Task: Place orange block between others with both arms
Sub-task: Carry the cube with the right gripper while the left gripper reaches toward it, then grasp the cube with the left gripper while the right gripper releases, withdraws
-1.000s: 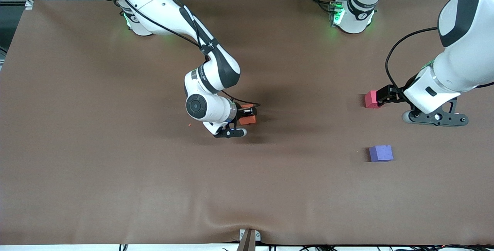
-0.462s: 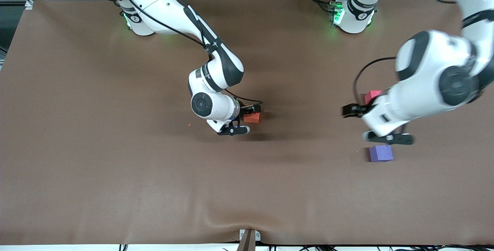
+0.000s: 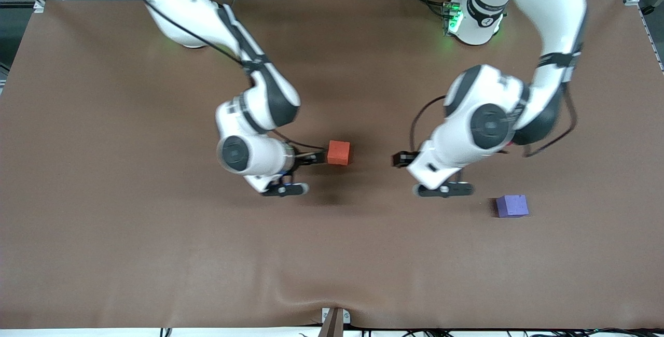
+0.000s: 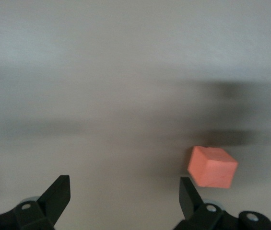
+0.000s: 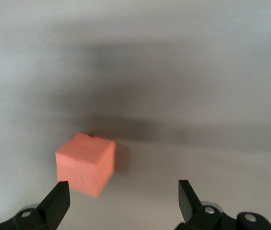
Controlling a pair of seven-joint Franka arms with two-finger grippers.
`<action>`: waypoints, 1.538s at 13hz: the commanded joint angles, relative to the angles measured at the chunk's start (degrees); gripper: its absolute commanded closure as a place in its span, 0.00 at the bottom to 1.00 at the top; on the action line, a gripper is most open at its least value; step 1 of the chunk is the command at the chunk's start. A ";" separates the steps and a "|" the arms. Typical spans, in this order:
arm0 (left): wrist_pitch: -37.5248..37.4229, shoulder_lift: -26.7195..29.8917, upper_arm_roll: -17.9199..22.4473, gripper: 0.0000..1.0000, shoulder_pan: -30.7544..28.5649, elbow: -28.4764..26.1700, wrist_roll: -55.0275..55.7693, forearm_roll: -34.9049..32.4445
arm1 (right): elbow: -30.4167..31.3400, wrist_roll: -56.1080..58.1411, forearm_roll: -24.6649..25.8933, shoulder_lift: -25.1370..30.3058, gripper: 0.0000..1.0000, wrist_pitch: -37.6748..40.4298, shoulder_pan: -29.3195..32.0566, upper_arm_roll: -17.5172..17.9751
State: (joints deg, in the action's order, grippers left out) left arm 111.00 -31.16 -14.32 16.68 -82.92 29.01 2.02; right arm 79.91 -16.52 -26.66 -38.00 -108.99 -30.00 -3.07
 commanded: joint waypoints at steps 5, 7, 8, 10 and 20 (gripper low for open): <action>15.99 -10.57 1.22 0.00 14.24 1.18 9.74 0.26 | 2.00 1.66 14.40 18.47 0.00 22.93 18.20 4.11; 18.02 -13.30 1.92 0.00 16.88 1.27 10.10 0.18 | 1.83 6.13 20.40 21.12 0.00 27.67 25.56 9.45; 18.11 -14.01 2.80 0.00 18.11 1.18 10.10 0.09 | 1.83 7.89 22.86 22.17 0.00 28.56 29.52 12.27; 17.94 -14.10 5.08 0.00 21.54 1.01 10.10 -2.62 | 1.82 10.89 26.73 24.37 0.00 28.66 33.33 14.05; 17.50 -16.39 6.06 0.60 22.52 0.65 10.89 -9.41 | 2.00 24.08 28.59 26.58 0.00 28.48 33.51 3.24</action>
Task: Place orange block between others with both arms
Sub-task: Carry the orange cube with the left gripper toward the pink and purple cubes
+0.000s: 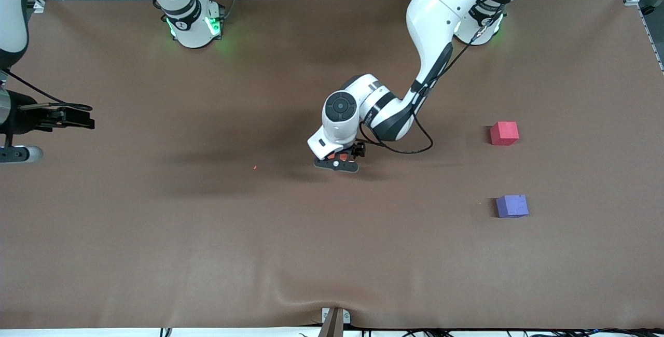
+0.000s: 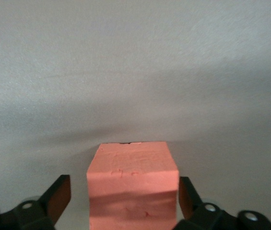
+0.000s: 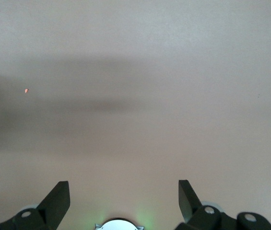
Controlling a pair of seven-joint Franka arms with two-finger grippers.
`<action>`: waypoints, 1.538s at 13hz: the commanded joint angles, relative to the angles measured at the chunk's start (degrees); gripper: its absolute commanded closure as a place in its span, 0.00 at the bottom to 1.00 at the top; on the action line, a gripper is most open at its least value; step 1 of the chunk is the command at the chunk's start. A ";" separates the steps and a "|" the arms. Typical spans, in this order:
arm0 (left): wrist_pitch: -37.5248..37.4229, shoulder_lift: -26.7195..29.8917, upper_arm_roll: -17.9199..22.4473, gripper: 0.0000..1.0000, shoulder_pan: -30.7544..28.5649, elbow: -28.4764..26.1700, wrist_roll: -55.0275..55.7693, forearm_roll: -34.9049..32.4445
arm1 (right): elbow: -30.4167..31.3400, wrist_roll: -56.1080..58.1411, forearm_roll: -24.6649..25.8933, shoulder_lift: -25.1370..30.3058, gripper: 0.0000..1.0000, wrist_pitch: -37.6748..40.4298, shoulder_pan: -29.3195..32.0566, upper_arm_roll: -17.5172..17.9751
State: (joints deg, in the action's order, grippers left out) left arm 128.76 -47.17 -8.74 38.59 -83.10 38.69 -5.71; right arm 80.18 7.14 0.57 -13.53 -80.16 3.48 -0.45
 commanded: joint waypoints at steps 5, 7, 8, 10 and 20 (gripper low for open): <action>-2.18 2.24 0.74 1.00 -1.92 0.83 6.67 -3.16 | 1.47 0.25 2.85 1.67 0.00 -0.35 -0.14 0.71; -7.01 5.75 0.66 1.00 -6.66 0.66 4.40 -3.43 | 0.16 0.07 3.03 1.67 0.00 -0.26 -0.32 0.71; -9.90 6.99 0.57 1.00 -9.12 0.40 2.03 -3.43 | -0.81 0.07 3.12 1.67 0.00 -0.26 -0.41 0.71; -15.02 10.32 0.31 1.00 -15.70 -2.66 -3.85 -3.43 | -1.34 0.16 3.82 1.58 0.00 -0.26 -0.49 0.80; -13.72 20.10 -1.36 1.00 -40.07 -23.24 -20.92 -3.00 | -1.43 -2.20 0.14 2.02 0.00 2.46 -0.58 1.15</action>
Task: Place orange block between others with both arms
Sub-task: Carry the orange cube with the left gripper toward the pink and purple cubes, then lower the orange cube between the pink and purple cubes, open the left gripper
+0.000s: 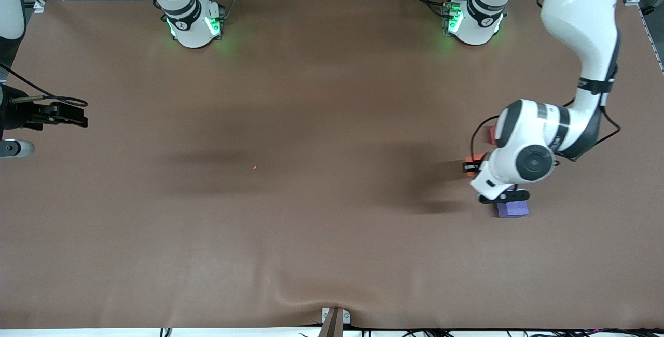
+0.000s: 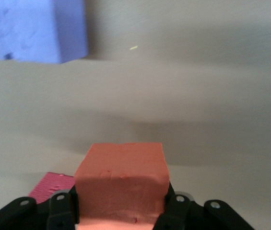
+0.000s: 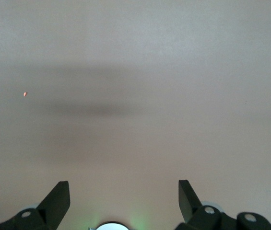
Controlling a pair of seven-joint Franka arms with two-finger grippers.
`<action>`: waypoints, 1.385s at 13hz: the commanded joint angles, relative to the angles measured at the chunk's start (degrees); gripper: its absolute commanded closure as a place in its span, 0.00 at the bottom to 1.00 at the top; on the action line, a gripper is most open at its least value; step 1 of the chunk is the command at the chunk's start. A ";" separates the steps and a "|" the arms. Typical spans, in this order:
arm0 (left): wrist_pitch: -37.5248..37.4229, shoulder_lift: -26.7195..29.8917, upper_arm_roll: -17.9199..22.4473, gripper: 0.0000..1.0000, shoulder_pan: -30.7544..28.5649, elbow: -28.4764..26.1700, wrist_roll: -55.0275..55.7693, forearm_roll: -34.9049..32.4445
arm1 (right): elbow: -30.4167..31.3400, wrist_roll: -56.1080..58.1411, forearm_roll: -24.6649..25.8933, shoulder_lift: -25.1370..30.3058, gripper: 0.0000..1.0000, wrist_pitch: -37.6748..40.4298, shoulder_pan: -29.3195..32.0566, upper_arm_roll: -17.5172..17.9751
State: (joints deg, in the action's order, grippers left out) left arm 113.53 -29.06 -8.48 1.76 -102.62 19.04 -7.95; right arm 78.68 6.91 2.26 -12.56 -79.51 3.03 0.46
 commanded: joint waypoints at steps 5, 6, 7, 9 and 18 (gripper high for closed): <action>5.81 0.86 -1.72 1.00 -8.79 -5.05 -7.25 -0.75 | -0.63 -5.07 -4.20 1.13 0.00 3.57 0.14 -0.20; 7.66 0.33 -1.72 1.00 -9.58 -5.40 -8.13 -0.75 | -2.11 -4.98 -4.19 0.87 0.00 3.57 0.31 -0.20; 8.72 0.06 -1.63 1.00 -9.84 -5.84 -8.75 -0.75 | -3.08 -4.98 -4.11 0.78 0.00 3.57 0.31 -0.20; 9.61 -0.46 -1.63 1.00 -10.72 -6.02 -10.85 -0.75 | -3.18 -4.98 -3.67 0.87 0.00 3.57 0.31 -0.29; 13.39 -2.58 -1.72 1.00 -12.40 -4.79 -12.97 -0.40 | -3.18 -4.98 -3.93 0.52 0.00 3.40 -0.21 -0.11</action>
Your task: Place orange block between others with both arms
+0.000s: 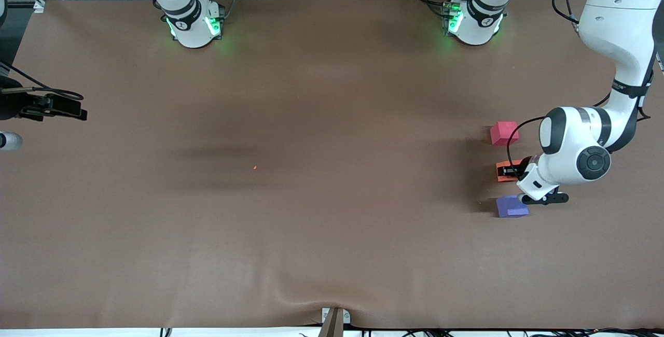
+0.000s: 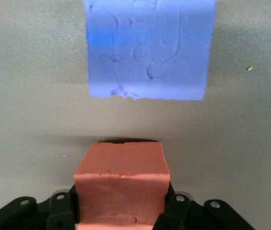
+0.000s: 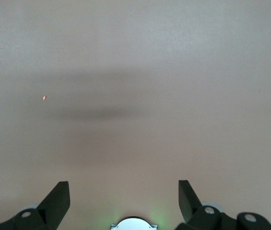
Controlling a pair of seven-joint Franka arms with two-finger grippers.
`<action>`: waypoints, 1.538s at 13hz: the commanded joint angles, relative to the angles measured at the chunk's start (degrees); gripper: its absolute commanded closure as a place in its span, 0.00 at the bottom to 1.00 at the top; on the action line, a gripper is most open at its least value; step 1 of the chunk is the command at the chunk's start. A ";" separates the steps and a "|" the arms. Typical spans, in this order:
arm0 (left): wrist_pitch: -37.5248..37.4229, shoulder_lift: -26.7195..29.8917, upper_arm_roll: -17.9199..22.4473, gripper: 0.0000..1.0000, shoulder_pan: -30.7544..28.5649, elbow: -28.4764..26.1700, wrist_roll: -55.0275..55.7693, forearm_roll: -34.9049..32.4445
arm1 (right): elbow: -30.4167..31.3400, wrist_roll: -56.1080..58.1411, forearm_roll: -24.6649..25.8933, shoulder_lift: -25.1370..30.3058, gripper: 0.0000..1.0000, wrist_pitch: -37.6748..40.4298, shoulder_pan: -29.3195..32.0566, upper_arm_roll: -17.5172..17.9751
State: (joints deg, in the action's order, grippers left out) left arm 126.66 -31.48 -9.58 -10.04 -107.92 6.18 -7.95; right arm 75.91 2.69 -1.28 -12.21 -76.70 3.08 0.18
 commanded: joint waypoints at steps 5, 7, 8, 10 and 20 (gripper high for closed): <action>-0.10 -0.33 -0.52 0.00 -0.16 0.61 -0.20 -0.31 | -0.49 -0.67 -0.21 0.26 0.00 0.32 0.17 0.09; -0.27 0.19 -0.61 0.00 -0.25 0.60 0.06 -0.31 | -0.49 -0.67 -0.13 0.35 0.00 0.32 0.17 0.09; -0.45 0.80 -0.61 0.00 -0.07 0.60 0.67 -0.31 | -0.49 -0.67 -0.13 0.26 0.00 0.32 0.17 0.09; -2.11 4.13 -0.70 0.00 0.11 0.87 2.16 -0.31 | -0.49 -0.67 -0.13 0.35 0.00 0.32 0.17 0.09; -28.71 20.32 -8.42 0.00 -0.24 18.59 2.17 0.74 | -0.49 -0.67 -0.13 0.26 0.00 0.23 -0.01 0.17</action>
State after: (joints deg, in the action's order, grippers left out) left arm 104.73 -10.40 -15.79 -9.85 -95.42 8.02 -7.84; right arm 75.85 2.69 -1.28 -12.22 -76.74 3.06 0.22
